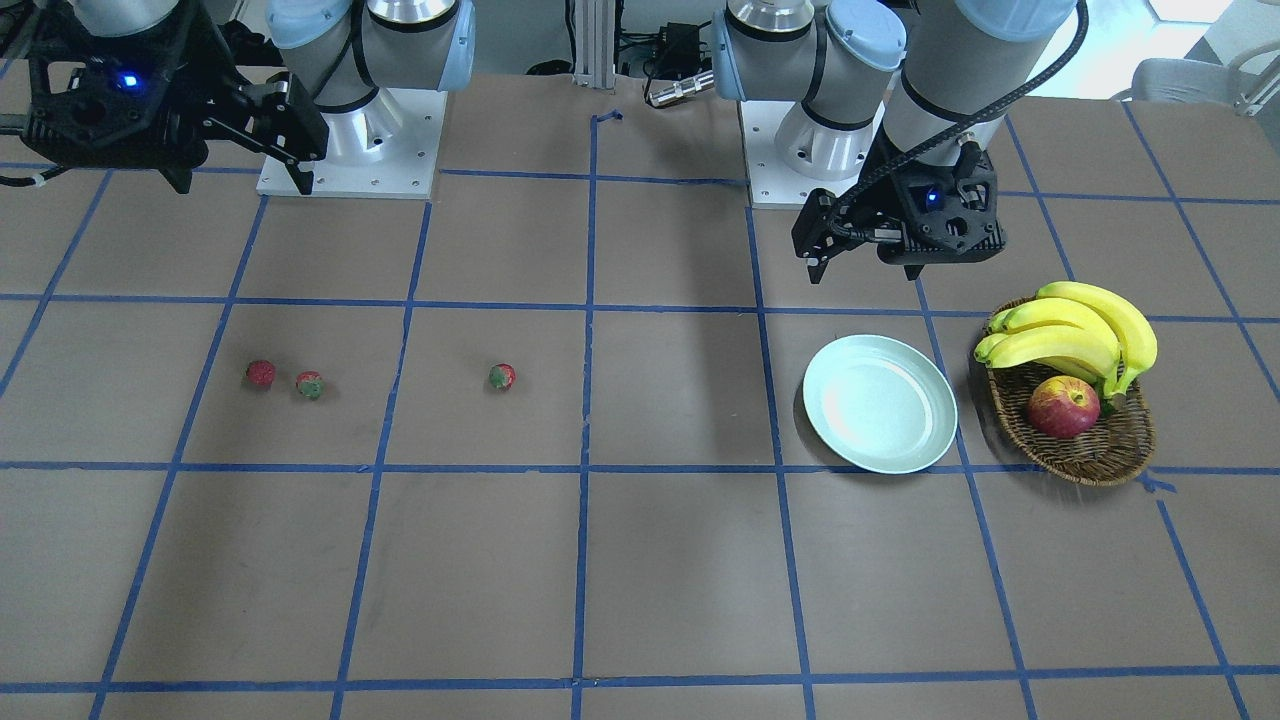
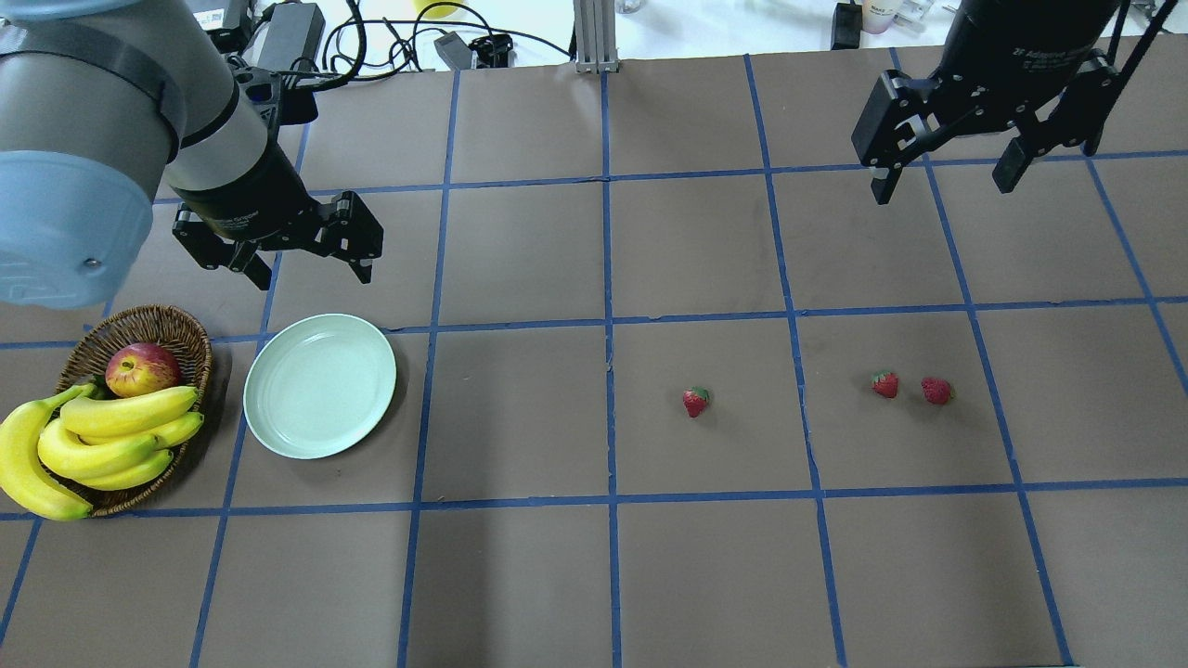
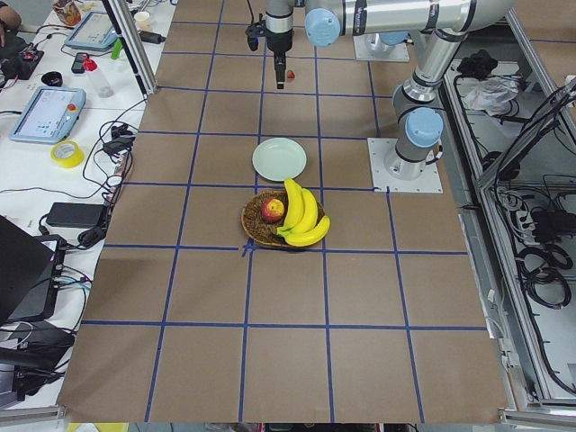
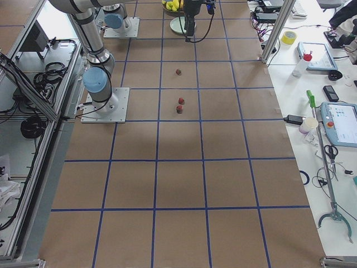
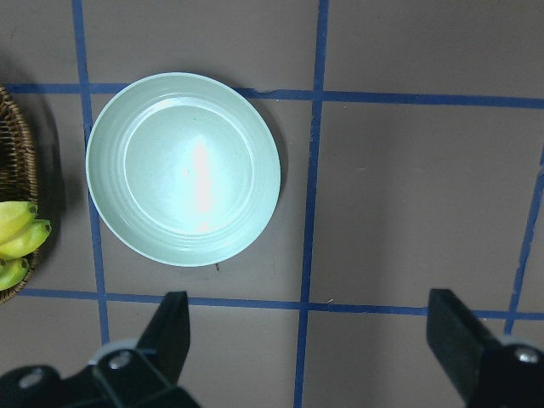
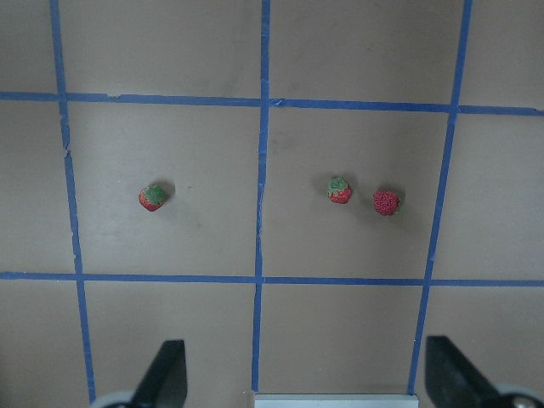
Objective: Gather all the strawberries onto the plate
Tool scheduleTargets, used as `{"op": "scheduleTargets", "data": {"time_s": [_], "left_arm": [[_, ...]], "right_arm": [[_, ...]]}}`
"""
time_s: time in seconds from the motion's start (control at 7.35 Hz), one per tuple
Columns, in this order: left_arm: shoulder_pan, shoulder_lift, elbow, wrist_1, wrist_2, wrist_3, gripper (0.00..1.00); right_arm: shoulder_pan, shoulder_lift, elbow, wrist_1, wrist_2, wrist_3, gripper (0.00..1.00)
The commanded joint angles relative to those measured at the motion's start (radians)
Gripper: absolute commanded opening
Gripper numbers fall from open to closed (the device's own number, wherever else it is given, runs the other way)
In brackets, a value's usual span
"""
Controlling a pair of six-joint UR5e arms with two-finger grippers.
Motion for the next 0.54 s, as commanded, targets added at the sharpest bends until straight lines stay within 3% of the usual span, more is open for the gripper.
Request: {"op": "scheduleTargets", "data": {"time_s": [0.0,0.41], "left_arm": [[0.000,0.000,0.001,0.000,0.001,0.000,1.00],[-0.002,-0.002,-0.001,0.000,-0.002,-0.003,1.00]], "right_arm": [[0.000,0.003,0.000,-0.001,0.003,0.001,1.00],[0.000,0.003,0.000,-0.013,0.003,-0.003,1.00]]}}
